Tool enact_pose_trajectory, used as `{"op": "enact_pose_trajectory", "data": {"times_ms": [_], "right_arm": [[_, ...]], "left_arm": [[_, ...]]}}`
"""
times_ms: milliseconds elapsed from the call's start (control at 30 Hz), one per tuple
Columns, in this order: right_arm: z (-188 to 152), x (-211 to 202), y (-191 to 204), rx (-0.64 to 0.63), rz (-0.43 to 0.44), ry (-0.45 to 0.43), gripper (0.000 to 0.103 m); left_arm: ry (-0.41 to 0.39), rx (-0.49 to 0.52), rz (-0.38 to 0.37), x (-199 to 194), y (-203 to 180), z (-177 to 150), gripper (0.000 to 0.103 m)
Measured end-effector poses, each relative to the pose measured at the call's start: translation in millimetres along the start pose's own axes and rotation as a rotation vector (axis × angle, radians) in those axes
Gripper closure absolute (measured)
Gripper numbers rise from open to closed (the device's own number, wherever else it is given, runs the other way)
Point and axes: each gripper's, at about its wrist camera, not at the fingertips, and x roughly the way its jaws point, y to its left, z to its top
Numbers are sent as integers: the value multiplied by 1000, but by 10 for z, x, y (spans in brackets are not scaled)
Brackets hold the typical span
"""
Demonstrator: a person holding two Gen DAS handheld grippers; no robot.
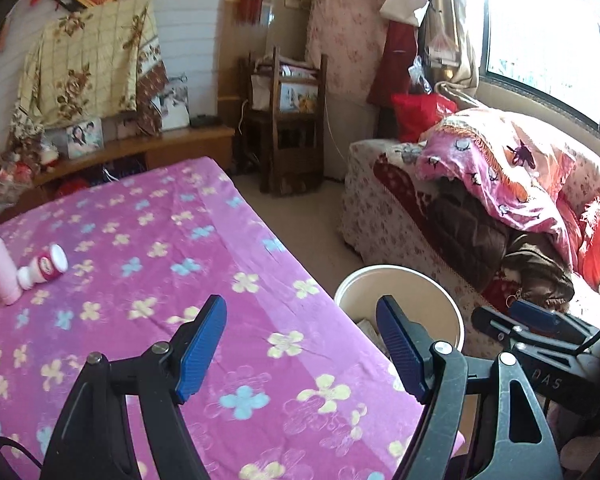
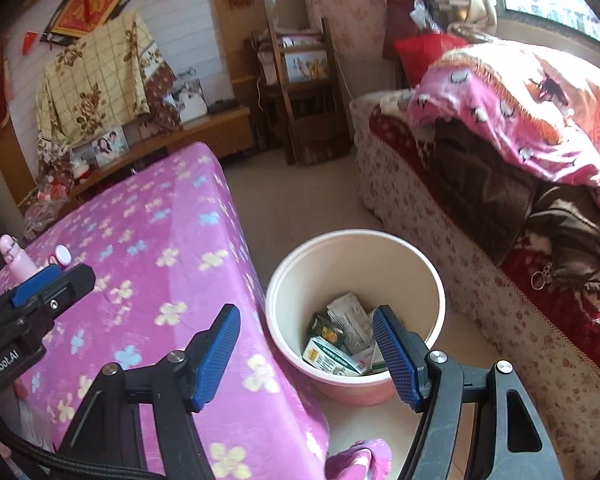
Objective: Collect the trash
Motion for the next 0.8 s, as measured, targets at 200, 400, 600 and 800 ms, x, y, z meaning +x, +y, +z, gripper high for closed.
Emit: {"op": "enact_pose_trajectory", "data": {"times_ms": [200, 400, 600, 800], "right_arm": [[0, -313, 99, 3, -14, -81, 31], [16, -587, 253, -37, -34, -160, 31], [-2, -782, 340, -40, -33, -214, 31], [-17, -841, 339, -26, -19, -217, 30]], "left_arm": [[-55, 0, 21, -273, 82, -13, 25], [-94, -25, 19, -483, 153, -23, 25], [-132, -1, 43, -645, 141, -51, 25], [-158, 11, 47, -740, 139, -78, 25]]}}
